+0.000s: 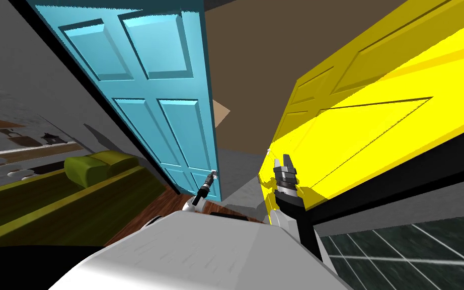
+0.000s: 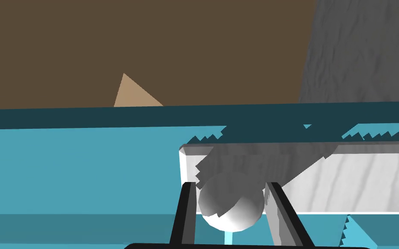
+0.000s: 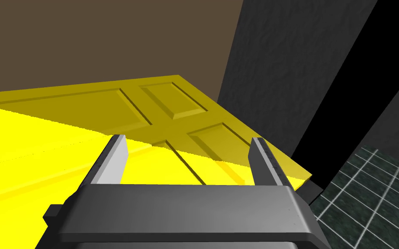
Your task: Push the door open
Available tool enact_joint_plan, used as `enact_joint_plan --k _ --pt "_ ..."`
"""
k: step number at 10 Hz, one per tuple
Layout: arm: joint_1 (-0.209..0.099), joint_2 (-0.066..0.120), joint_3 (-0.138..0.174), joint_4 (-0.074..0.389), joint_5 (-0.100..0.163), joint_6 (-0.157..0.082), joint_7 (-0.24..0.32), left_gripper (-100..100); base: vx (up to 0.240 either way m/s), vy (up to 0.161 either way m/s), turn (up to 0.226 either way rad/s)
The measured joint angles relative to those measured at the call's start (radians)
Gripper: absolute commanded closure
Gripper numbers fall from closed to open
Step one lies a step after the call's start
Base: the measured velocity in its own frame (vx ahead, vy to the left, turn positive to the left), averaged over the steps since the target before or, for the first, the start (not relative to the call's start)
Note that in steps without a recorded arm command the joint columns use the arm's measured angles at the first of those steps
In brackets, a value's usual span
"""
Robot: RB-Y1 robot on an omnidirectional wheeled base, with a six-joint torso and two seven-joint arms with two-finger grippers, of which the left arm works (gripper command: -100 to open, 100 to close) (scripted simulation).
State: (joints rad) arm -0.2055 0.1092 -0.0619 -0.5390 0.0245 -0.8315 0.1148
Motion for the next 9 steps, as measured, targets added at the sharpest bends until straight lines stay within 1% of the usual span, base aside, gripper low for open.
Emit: enact_joint_plan --k 1,2,3,4,5,6,7,8,9 --pt "0.005 -0.004 0.008 -0.007 0.004 0.001 -0.007 100 0.182 -0.077 0.023" --pt "0.022 0.000 0.013 -0.038 0.007 0.015 -0.009 100 0.119 -0.044 0.028" --pt "0.008 0.001 0.019 -0.017 0.011 0.007 -0.010 100 0.044 -0.010 -0.005" --pt "0.001 0.001 0.023 -0.012 0.013 0.004 -0.012 100 0.131 -0.061 0.047" --pt "-0.004 0.000 0.032 0.004 0.018 0.000 -0.016 100 0.178 -0.078 0.052" --pt "0.018 0.004 0.037 -0.024 0.021 0.014 -0.017 100 0.115 -0.055 0.043" --pt "0.002 0.006 0.044 0.003 0.025 0.005 -0.018 100 0.123 -0.079 0.052" --pt "-0.007 0.009 0.054 0.021 0.031 -0.007 -0.020 100 0.158 -0.082 0.059" --pt "-0.024 0.010 0.065 0.057 0.037 -0.023 -0.023 100 0.115 -0.032 0.012"
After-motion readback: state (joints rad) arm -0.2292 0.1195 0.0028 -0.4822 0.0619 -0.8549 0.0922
